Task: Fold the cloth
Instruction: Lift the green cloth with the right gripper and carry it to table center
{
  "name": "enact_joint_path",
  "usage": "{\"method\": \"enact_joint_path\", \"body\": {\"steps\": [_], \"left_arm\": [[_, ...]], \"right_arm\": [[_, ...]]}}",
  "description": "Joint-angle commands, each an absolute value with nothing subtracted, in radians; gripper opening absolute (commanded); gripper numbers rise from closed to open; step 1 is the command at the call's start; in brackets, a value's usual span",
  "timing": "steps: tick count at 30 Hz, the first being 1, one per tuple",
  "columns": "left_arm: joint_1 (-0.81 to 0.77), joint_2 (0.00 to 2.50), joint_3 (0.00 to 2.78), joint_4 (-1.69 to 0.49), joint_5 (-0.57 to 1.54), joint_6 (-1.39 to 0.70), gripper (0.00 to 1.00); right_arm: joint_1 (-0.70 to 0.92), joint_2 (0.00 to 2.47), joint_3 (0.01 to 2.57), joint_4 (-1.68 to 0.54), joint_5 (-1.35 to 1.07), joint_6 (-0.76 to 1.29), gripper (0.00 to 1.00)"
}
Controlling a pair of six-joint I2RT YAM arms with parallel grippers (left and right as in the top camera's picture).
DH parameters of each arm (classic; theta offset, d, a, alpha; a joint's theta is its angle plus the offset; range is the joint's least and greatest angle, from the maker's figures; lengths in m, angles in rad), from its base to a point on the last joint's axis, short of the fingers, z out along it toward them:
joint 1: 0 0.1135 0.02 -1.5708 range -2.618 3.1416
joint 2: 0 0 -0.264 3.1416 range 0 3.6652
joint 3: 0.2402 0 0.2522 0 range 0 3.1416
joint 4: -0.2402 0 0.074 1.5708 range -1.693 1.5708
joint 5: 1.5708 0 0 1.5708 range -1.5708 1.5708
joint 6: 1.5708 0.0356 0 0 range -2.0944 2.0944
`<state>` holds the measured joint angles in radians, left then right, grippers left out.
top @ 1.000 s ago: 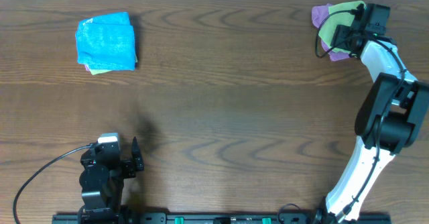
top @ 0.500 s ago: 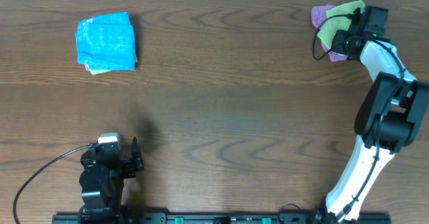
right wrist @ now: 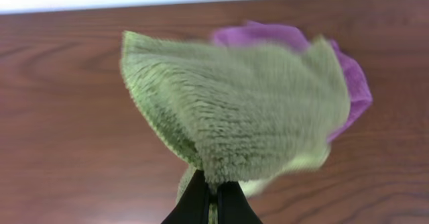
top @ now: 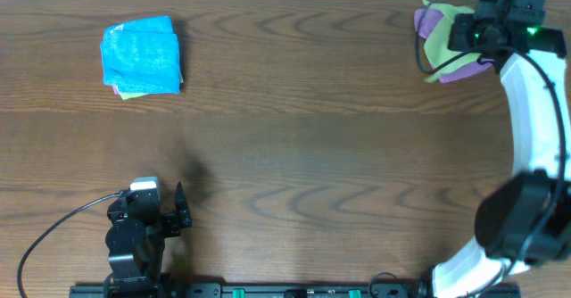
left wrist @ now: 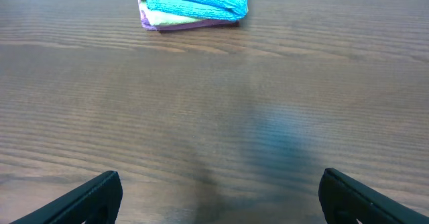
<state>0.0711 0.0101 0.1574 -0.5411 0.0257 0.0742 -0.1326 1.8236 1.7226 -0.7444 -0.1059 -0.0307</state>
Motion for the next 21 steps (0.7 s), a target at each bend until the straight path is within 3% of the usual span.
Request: {"method": "enact_joint_path", "body": {"steps": [1, 13, 21], "left_arm": [[0.072, 0.004, 0.145, -0.537, 0.019, 0.063, 0.95], [0.072, 0.004, 0.145, -0.537, 0.019, 0.063, 0.95], [0.072, 0.004, 0.145, -0.537, 0.019, 0.063, 0.95]], "right_arm": [[-0.063, 1.789, 1.726, -0.809, -0.121, -0.069, 0.01], [0.232, 1.800, 1.715, -0.908, -0.174, -0.104, 0.01], [0.449, 2.033, 1.706, -0.910, -0.366, -0.205, 0.01]]}}
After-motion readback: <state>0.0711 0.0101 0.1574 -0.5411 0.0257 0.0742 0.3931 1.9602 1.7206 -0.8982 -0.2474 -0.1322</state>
